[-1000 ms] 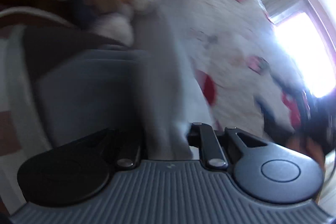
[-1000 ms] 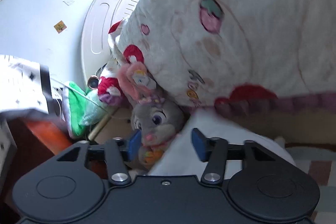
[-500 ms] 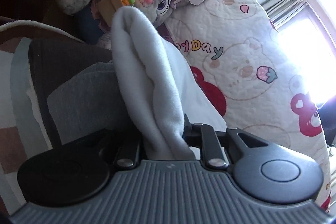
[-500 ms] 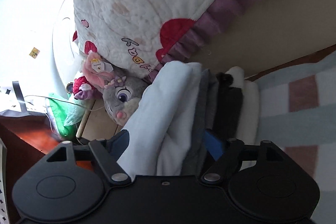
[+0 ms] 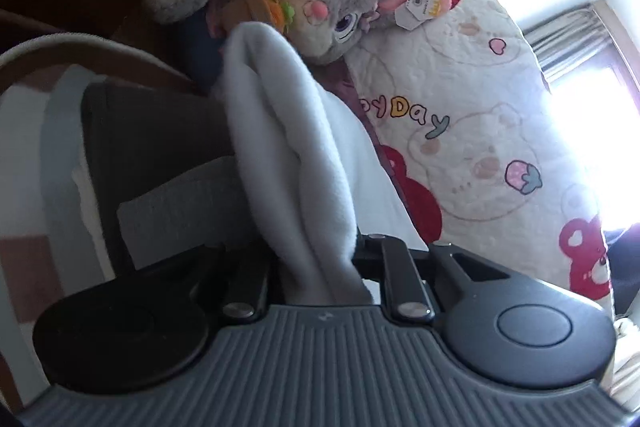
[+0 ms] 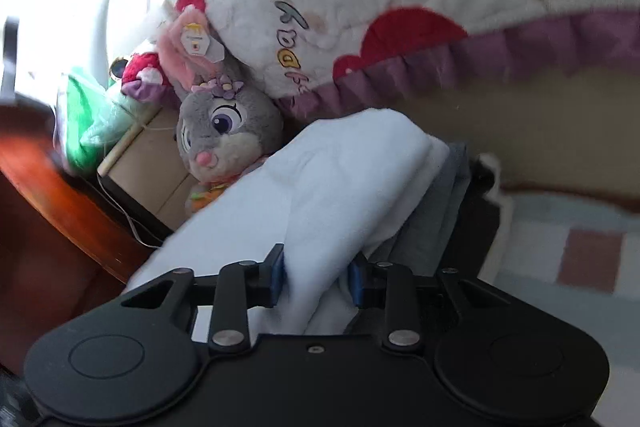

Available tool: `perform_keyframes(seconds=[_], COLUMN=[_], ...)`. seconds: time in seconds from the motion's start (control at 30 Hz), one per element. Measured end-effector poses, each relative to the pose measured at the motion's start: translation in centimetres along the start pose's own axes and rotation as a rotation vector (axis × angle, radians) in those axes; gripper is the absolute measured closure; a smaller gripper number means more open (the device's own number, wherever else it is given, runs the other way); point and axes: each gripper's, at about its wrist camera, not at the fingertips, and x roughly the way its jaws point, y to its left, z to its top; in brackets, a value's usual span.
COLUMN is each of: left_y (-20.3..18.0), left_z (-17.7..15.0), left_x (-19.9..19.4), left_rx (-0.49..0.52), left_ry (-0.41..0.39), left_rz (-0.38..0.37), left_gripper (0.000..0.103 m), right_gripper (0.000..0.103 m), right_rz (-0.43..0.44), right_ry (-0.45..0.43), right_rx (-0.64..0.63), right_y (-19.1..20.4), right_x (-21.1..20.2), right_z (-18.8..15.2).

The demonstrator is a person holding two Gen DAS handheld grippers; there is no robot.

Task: Fold clothes
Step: 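Carry the shirt bundle with both grippers onto the stack of folded clothes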

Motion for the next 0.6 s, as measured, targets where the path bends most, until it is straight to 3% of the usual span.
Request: perform_keyframes(seconds=[0.1,0.3,0.37,0.5,0.6], left_y=[-0.3,0.3,0.3,-0.1,-2.3], left_z=[-0.2,-0.2,-0.4,-0.2,-0.2], left_x=[-0.1,-0.2,-0.1,-0.5,-1.5], left_rx=[0.027,0.018,0.023,0.035,0.218], left_ry=[-0.005,0.000,-0.004,0.009,0.004], left_rz=[0.019,0.015,0.026,0.040,0.098], left_gripper=[0.088,0.088,0.088,0.088,0.086], right_gripper=[0.054,0.054,0.054,0.055,0.054], right_rz=[-0.013,0.064,0.117,0.174,0.193], right_ry=[-0.035,-0.098,-0.089,-0.037,0.011], right_rx=[0.043,0.095,0.145,0.096,0.040], right_y=[0.4,0.5,0.3,2.0,3.5], right_x=[-1.0,-3.5,-4.0,-4.6,-5.2], right_z=[-0.9,-5.1,-6.5,-8.9,-10.5])
